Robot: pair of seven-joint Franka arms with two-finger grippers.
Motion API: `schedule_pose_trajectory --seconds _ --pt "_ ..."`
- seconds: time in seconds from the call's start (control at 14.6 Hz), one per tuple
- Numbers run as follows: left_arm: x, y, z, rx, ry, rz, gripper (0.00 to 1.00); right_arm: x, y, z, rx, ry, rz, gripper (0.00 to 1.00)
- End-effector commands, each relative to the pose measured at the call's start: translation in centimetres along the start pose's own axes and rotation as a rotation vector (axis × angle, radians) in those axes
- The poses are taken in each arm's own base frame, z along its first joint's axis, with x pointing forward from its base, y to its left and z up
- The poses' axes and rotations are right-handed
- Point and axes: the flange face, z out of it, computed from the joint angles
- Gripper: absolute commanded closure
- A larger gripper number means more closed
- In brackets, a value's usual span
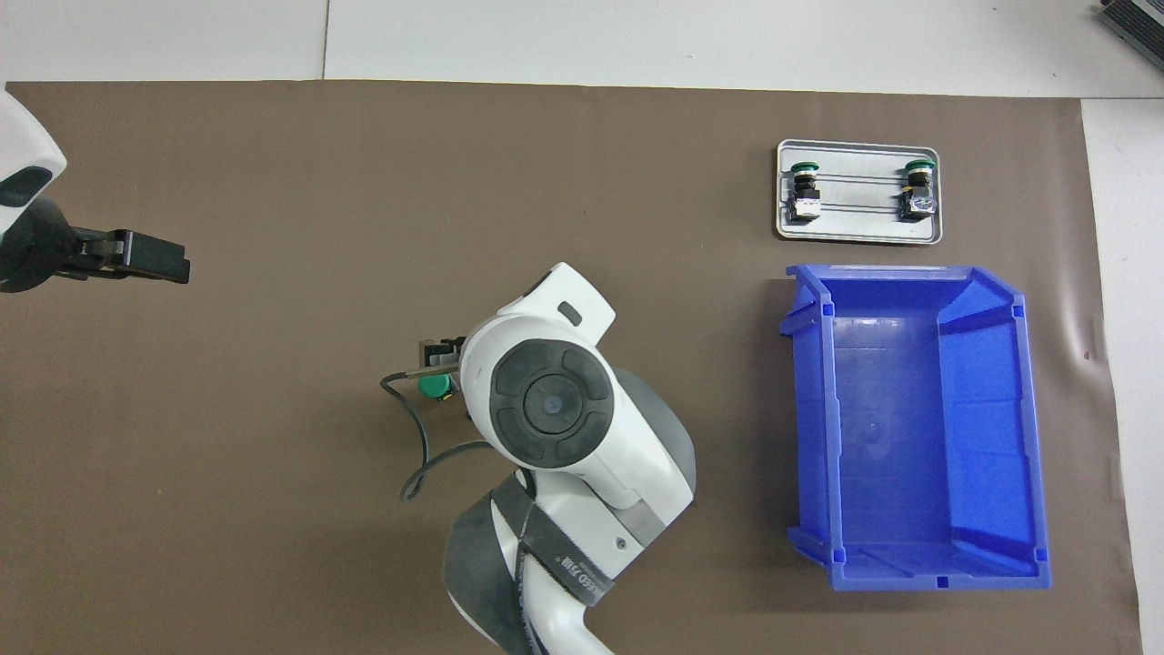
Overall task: Place and press button with both arms
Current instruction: 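Grasp the button with the right gripper and lift it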
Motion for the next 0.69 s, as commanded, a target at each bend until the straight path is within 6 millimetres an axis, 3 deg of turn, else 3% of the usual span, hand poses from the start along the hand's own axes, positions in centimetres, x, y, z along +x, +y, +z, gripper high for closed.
schedule_pose_trajectory --seconds 0.0,0.14,0.34,0.48,0.62 --pt "1.4 -0.4 -1.9 0.020 -0.047 0.000 0.00 0.1 -1.3 1.1 0.034 0.025 0.009 0.00" --pt "0.7 -0.4 -2.7 0.020 -0.067 -0.001 0.00 -2.0 -3.5 3.9 0.058 0.045 -0.039 0.00" --pt "-1.5 -0.1 -4.5 0.023 -0.070 -0.002 0.00 -2.0 -3.4 5.4 0.058 0.065 -0.072 0.00" --pt "-3.5 0.1 -3.6 0.025 -0.104 -0.010 0.00 -3.9 -3.5 9.2 0.042 0.043 -0.127 0.00" --pt "-4.2 0.1 -2.9 0.026 -0.124 -0.014 0.00 -5.0 -3.2 10.9 0.021 0.029 -0.198 0.00"
